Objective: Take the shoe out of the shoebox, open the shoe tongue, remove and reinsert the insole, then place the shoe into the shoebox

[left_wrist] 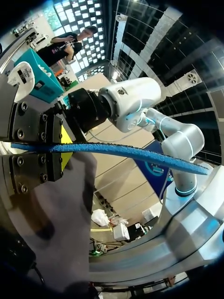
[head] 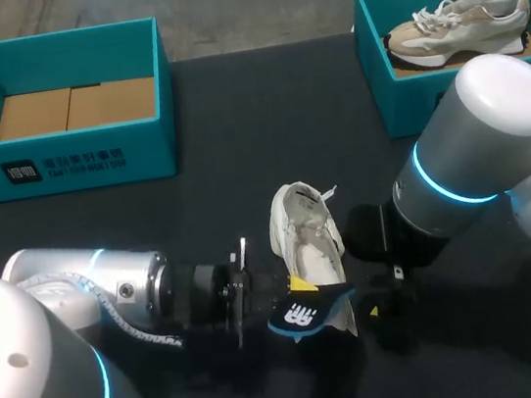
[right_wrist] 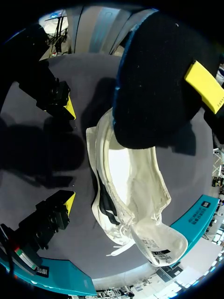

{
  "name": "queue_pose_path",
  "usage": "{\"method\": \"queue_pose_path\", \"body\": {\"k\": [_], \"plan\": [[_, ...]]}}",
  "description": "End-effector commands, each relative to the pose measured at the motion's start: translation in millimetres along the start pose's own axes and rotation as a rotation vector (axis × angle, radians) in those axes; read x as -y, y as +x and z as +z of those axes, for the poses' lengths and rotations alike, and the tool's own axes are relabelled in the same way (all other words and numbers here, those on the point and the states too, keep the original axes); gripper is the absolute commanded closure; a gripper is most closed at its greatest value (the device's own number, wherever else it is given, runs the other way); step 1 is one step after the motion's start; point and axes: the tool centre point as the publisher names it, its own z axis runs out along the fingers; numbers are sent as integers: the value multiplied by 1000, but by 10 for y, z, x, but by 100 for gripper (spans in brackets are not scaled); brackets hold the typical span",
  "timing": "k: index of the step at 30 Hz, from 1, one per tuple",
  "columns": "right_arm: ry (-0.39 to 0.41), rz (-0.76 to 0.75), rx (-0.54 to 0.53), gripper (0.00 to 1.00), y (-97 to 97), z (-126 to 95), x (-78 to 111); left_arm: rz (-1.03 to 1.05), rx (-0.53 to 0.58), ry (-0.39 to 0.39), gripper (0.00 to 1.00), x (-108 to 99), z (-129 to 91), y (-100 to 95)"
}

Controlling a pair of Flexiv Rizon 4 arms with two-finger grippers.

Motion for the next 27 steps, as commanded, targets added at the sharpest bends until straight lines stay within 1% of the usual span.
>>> {"method": "queue_pose_path", "body": {"k": [1, 13, 21, 27], "plan": [[-1, 0, 1, 0, 8, 17, 1, -2, 4, -1, 100, -39, 42, 19], [-1, 0, 1, 0, 8, 17, 1, 41, 10, -13, 100, -101, 79, 7], [-1, 0, 1, 0, 8, 17, 1, 49, 27, -20, 100, -162, 58, -17], [-1, 0, 1, 0, 8, 17, 1, 67, 31, -27, 100, -161, 42, -20]]}}
